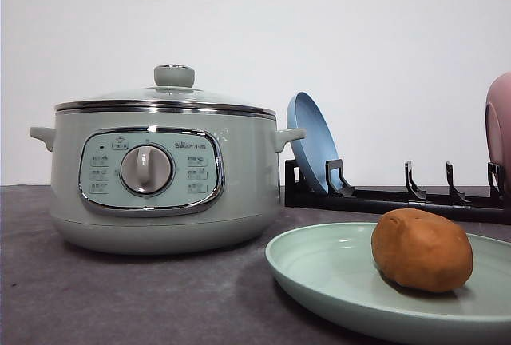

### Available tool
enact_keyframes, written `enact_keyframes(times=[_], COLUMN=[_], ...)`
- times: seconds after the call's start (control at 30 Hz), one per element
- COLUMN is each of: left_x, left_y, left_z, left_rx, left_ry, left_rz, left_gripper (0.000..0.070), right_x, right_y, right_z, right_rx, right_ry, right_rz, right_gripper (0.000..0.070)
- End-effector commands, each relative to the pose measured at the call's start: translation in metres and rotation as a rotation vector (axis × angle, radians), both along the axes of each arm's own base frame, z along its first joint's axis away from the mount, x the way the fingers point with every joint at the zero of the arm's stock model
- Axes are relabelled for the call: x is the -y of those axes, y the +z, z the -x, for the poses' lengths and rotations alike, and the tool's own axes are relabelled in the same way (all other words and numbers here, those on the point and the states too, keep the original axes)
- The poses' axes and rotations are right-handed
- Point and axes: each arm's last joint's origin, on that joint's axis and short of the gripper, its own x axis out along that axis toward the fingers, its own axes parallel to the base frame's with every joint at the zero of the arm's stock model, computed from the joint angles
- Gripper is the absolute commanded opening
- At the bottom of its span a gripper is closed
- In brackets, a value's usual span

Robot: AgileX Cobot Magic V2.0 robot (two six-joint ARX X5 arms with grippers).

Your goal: Transfer potato from steamer to green plate

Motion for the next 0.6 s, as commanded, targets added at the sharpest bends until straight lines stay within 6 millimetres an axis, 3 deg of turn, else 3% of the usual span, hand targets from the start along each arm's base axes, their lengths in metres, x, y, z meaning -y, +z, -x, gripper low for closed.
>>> enact_keyframes(times=[0.0,0.23,0.57], left_x=[0.000,0.000,0.000], left_y=[-0.008,-0.008,-0.007], left_z=[-0.001,-0.001,-0.001], left_rx=[-0.025,-0.025,-0.025], left_ry=[0.003,0.003,0.003], left_rz=[0.005,0.005,0.005], left_gripper=[0.0010,0.0010,0.0010], right_x=[0.001,0.001,0.000], right_y=[-0.005,-0.034,-0.051], right_z=[0.001,0.002,0.005], right_rx=[0.011,-0.006,-0.152], right_ry=[-0.006,-0.006,0.000], right_rz=[0.017,0.015,0.024], right_gripper=[0.0000,0.0000,0.0000])
